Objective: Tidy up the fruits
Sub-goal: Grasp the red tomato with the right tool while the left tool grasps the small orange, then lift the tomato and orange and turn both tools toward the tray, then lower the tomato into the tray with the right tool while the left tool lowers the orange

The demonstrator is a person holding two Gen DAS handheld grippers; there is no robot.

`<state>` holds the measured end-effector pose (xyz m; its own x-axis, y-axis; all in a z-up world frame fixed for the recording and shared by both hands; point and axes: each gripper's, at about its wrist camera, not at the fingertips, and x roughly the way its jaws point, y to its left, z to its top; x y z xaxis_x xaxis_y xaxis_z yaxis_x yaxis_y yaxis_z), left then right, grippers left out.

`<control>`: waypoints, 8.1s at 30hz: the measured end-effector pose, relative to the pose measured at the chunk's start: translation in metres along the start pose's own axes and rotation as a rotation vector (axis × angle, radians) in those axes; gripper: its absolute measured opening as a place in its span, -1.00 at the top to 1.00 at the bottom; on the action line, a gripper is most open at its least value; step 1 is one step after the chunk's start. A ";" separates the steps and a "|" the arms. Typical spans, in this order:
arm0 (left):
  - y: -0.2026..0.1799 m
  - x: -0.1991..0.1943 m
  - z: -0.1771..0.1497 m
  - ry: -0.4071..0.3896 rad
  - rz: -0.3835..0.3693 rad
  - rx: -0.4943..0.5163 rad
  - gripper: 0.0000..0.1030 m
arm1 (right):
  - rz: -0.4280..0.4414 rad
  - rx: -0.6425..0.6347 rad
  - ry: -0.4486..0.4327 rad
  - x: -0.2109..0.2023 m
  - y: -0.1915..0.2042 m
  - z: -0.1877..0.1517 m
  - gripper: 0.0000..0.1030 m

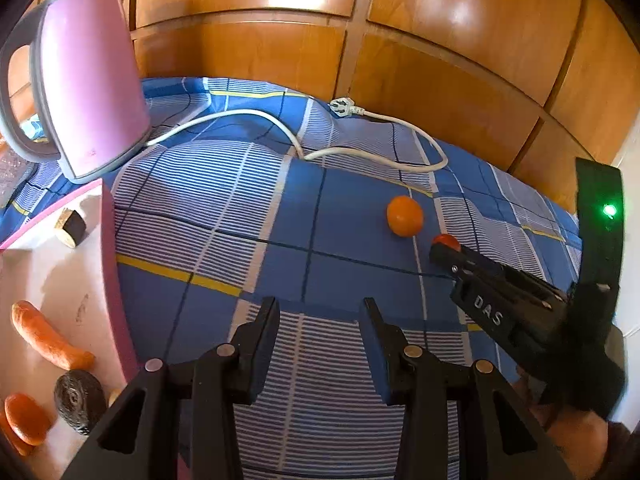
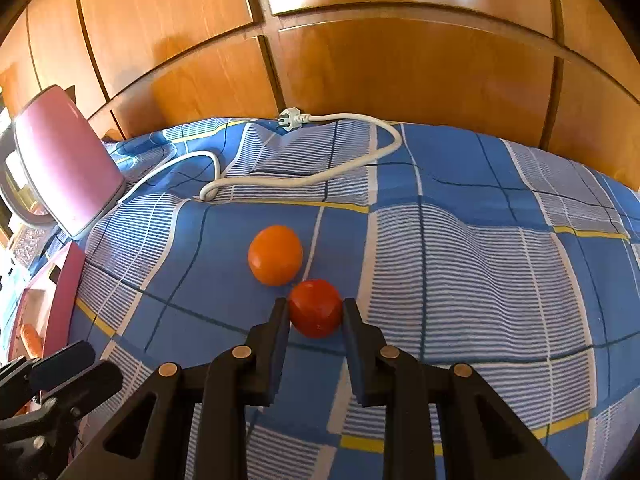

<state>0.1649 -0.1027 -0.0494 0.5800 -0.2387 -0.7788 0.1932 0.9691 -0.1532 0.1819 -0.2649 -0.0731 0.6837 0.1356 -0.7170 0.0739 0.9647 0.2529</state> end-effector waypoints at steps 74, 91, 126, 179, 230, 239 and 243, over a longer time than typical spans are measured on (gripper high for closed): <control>-0.032 -0.019 -0.080 0.020 -0.105 0.107 0.38 | 0.054 0.059 0.059 -0.087 -0.015 -0.099 0.49; -0.030 -0.020 -0.086 -0.006 -0.115 0.115 0.36 | -0.019 0.070 0.019 -0.084 -0.013 -0.102 0.30; -0.026 -0.030 -0.096 -0.031 -0.080 0.140 0.38 | -0.036 0.078 -0.051 -0.086 -0.017 -0.114 0.45; -0.005 -0.094 -0.093 -0.124 -0.127 0.089 0.38 | 0.032 -0.029 -0.078 -0.133 0.033 -0.123 0.47; 0.218 -0.129 -0.061 -0.200 0.149 -0.313 0.37 | 0.466 -0.399 0.103 -0.068 0.262 -0.090 0.43; 0.218 -0.121 -0.066 -0.181 0.155 -0.313 0.37 | 0.444 -0.419 0.105 -0.062 0.266 -0.099 0.29; 0.219 -0.120 -0.067 -0.179 0.163 -0.324 0.37 | 0.436 -0.407 0.109 -0.062 0.261 -0.100 0.29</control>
<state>0.0843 0.1427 -0.0300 0.7166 -0.0597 -0.6950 -0.1552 0.9577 -0.2423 0.0857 0.0011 -0.0276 0.5085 0.5397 -0.6709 -0.4949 0.8208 0.2852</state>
